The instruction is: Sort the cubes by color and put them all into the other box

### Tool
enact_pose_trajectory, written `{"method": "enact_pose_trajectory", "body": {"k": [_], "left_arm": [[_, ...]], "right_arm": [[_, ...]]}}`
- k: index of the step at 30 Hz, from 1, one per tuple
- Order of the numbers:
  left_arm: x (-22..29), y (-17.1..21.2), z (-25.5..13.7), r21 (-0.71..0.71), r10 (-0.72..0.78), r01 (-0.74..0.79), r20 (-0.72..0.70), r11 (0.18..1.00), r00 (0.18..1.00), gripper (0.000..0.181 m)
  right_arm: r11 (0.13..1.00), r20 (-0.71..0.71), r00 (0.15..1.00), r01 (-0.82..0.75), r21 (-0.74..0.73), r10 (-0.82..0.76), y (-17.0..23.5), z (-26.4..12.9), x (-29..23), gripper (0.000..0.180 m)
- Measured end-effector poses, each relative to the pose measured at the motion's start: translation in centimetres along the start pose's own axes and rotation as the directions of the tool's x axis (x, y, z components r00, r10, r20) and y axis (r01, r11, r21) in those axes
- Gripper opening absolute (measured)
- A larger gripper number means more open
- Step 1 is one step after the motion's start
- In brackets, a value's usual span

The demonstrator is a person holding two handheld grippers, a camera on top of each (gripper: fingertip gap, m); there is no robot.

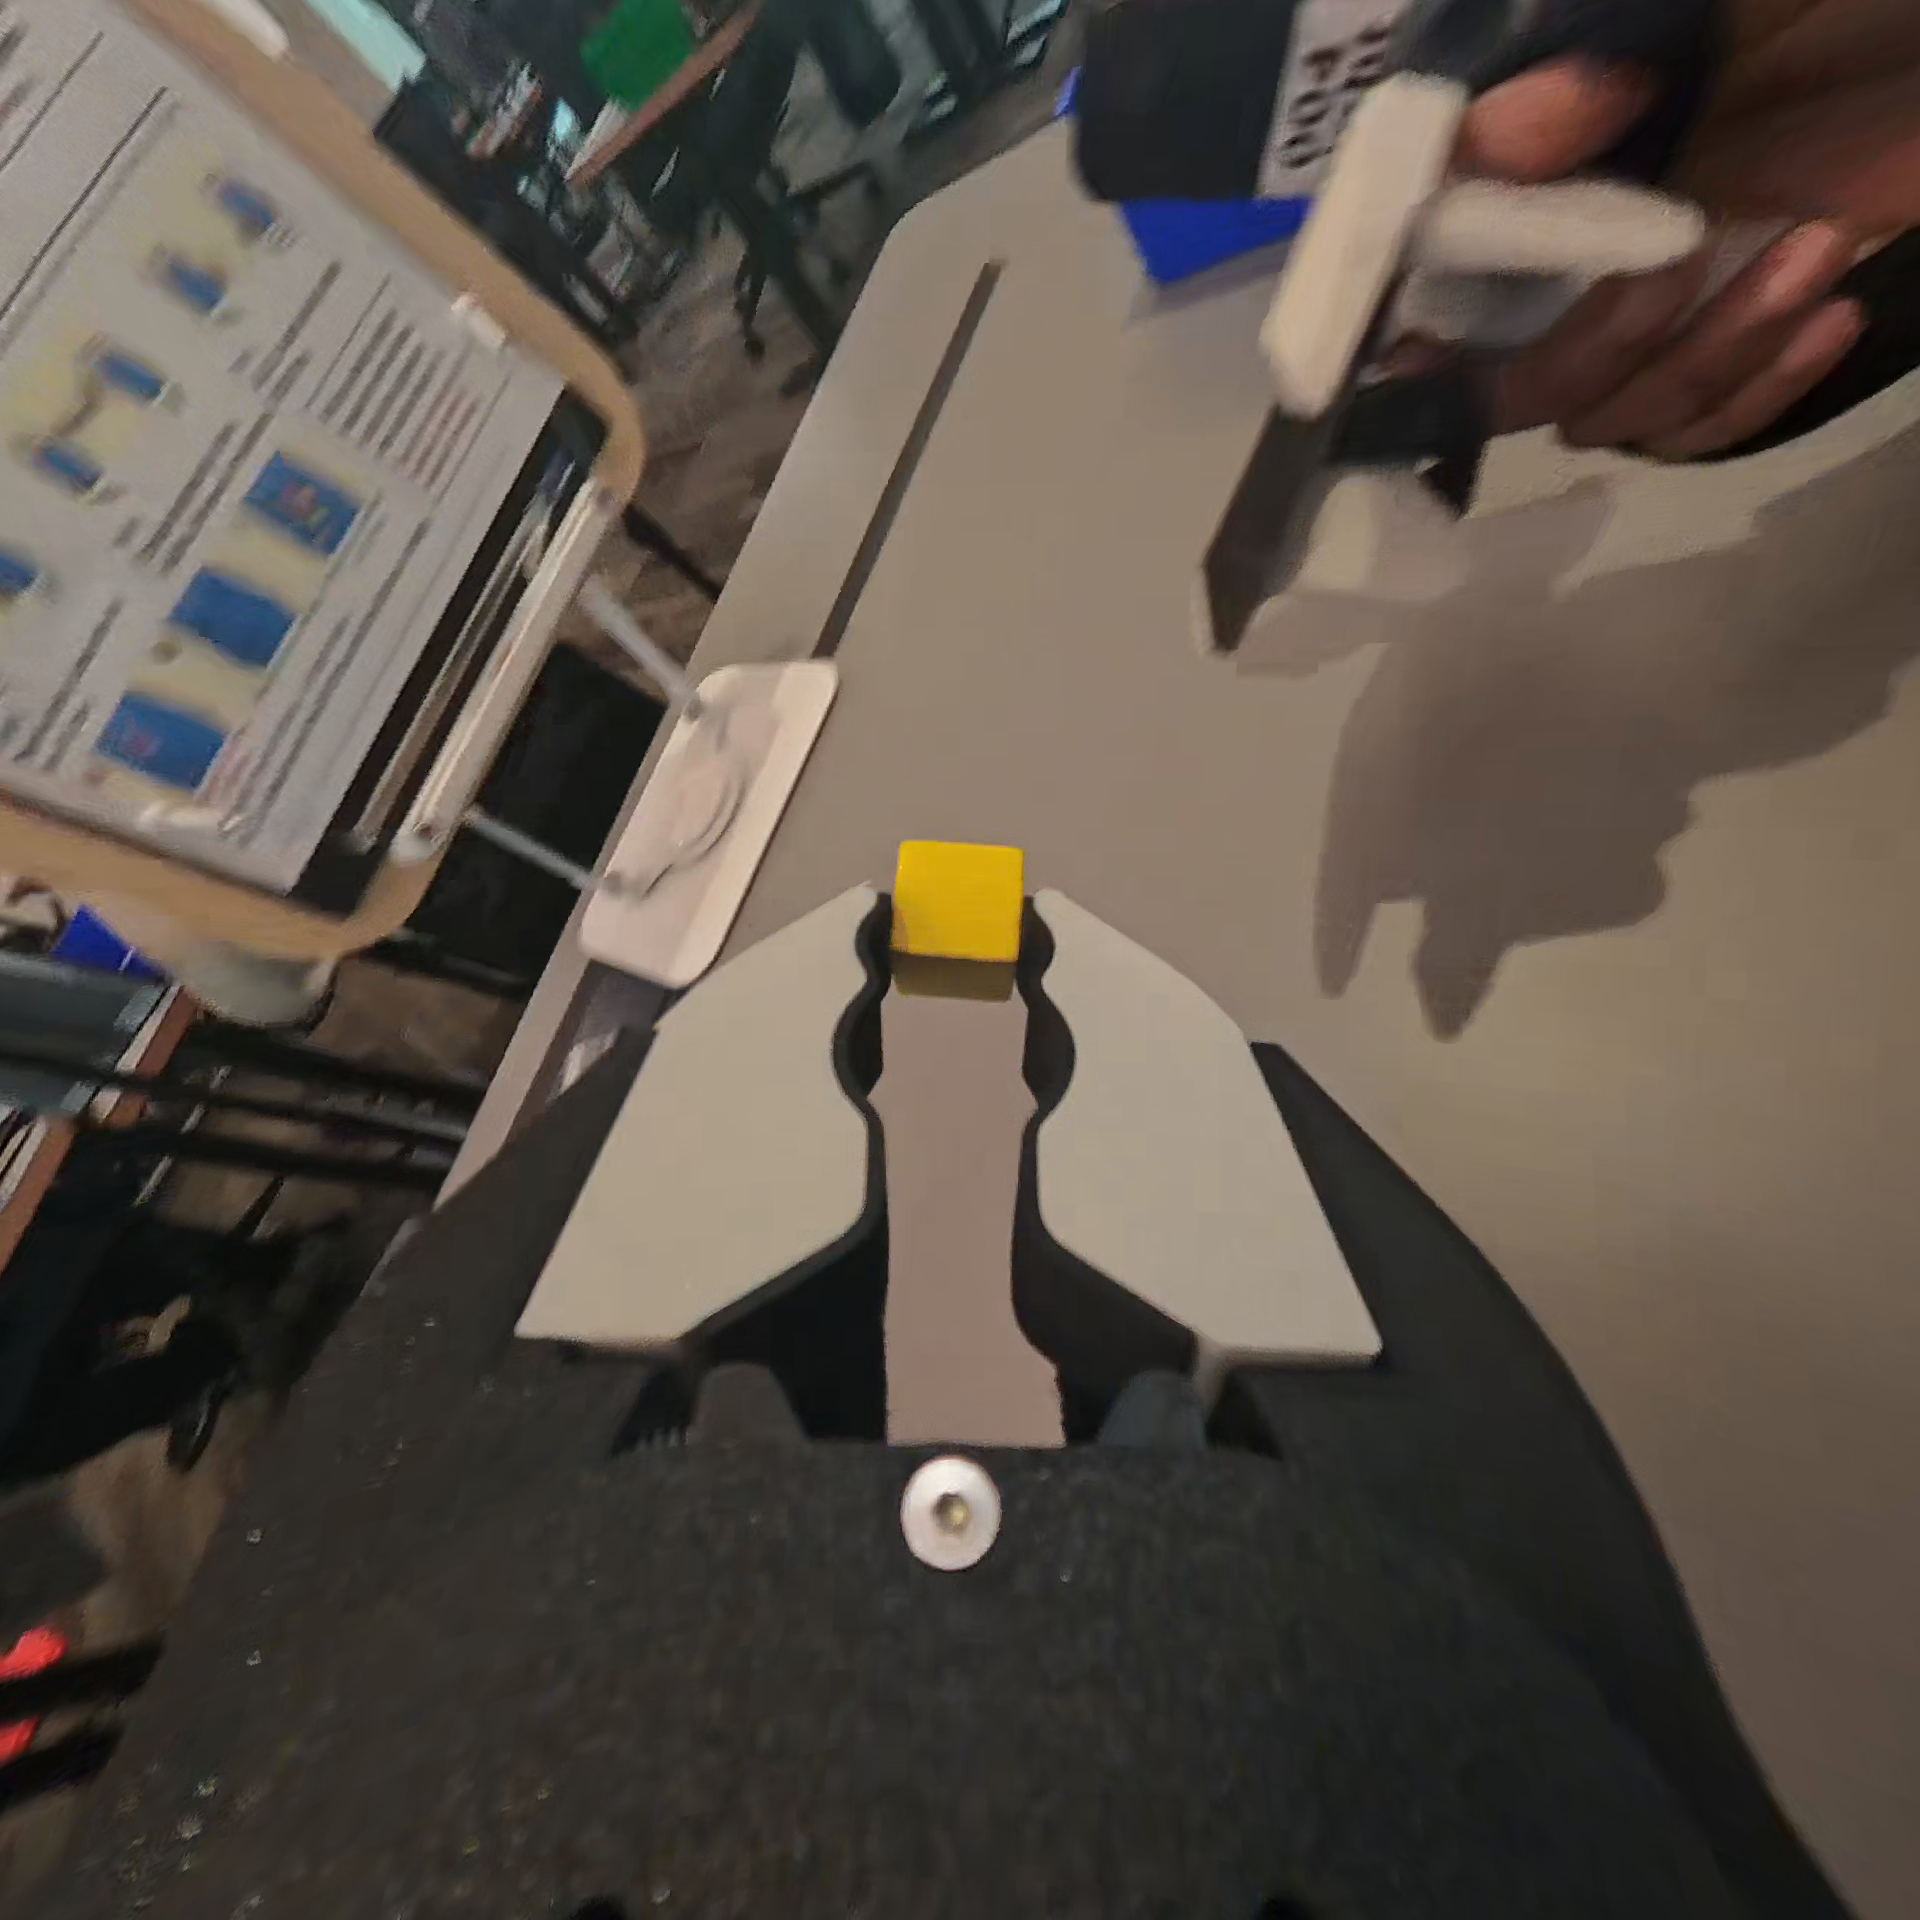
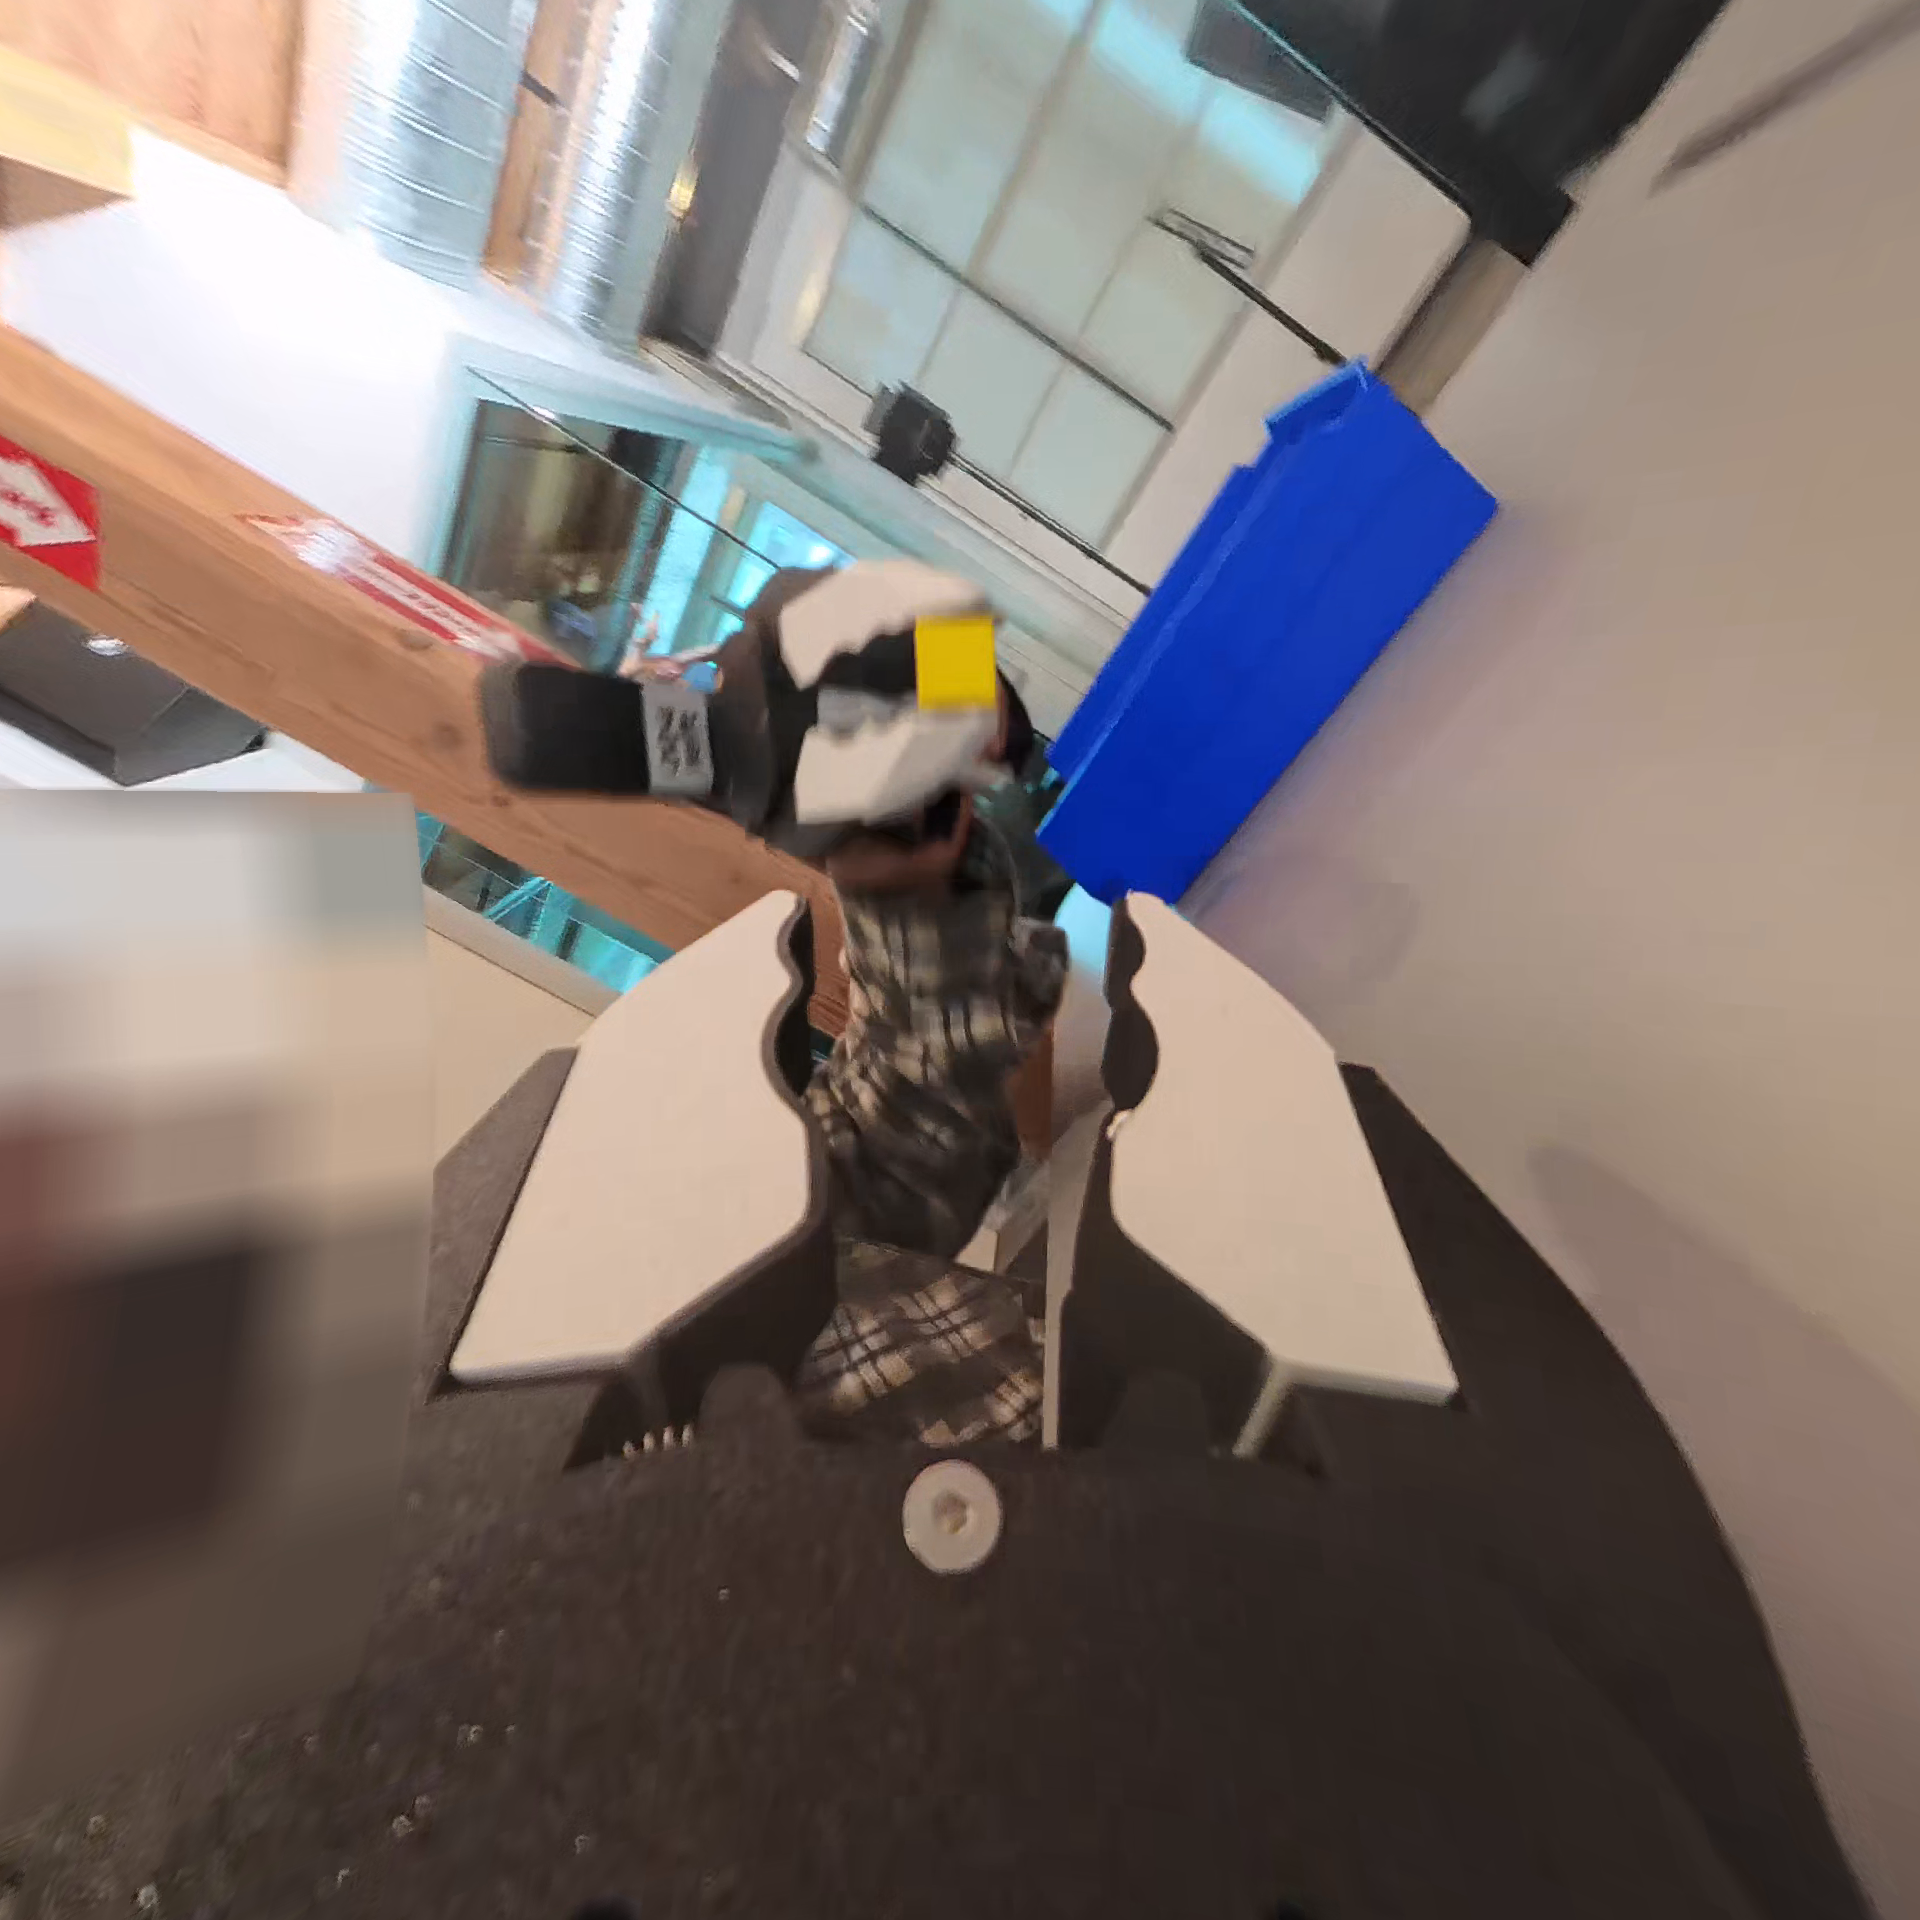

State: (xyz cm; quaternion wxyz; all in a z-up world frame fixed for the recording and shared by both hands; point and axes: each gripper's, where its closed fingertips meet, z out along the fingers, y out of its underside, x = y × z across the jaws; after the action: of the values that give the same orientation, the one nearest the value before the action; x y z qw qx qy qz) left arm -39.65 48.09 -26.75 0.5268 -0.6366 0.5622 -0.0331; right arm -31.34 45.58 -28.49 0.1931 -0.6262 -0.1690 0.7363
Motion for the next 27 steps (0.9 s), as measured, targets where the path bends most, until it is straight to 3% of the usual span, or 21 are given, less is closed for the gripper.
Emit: {"method": "enact_pose_trajectory", "body": {"k": [4,9,13,17,22,24,25,27], "left_arm": [[4.3,-3.1,3.1,0.111,-0.007,0.015,-0.076,0.994,0.997,0.022],[6.7,-5.0,5.3,0.15,0.009,0.008,-0.111,0.989,0.994,0.022],[7.2,-5.9,6.1,0.164,0.019,-0.003,-0.095,0.986,0.995,0.022],[7.5,-6.4,6.8,0.189,-0.006,0.027,-0.11,0.982,0.994,0.022],[8.3,-7.6,7.3,0.297,-0.147,0.211,-0.223,0.931,0.964,0.044],[8.7,-7.5,7.5,0.318,-0.187,0.27,-0.268,0.909,0.945,0.054],[9.0,-7.4,7.6,0.324,-0.204,0.295,-0.285,0.899,0.936,0.058],[9.5,-6.9,8.0,0.327,-0.238,0.341,-0.318,0.881,0.918,0.062]], "right_arm": [[1.0,-0.109,0.994,0.005,-0.031,-0.008,-0.1,-0.6,0.0,0.052],[0.995,-0.157,0.988,-0.021,-0.098,0.005,1.2,-0.7,0.0,0.047],[0.993,-0.125,0.992,-0.049,-0.112,0.034,1.6,-0.8,-0.5,0.022],[0.993,-0.162,0.987,-0.005,-0.119,-0.014,1.3,-1.8,-0.4,0.021],[0.992,-0.239,0.965,0.092,-0.081,-0.109,-1.0,-6.6,-1.9,0.021],[0.982,-0.387,0.902,0.18,-0.062,-0.19,-3.6,-11.5,-2.6,0.021],[0.968,-0.512,0.825,0.244,-0.065,-0.242,-5.4,-15.1,-2.7,0.021],[0.933,-0.786,0.54,0.335,-0.128,-0.301,-9.3,-24.2,-2.0,0.021]]}}
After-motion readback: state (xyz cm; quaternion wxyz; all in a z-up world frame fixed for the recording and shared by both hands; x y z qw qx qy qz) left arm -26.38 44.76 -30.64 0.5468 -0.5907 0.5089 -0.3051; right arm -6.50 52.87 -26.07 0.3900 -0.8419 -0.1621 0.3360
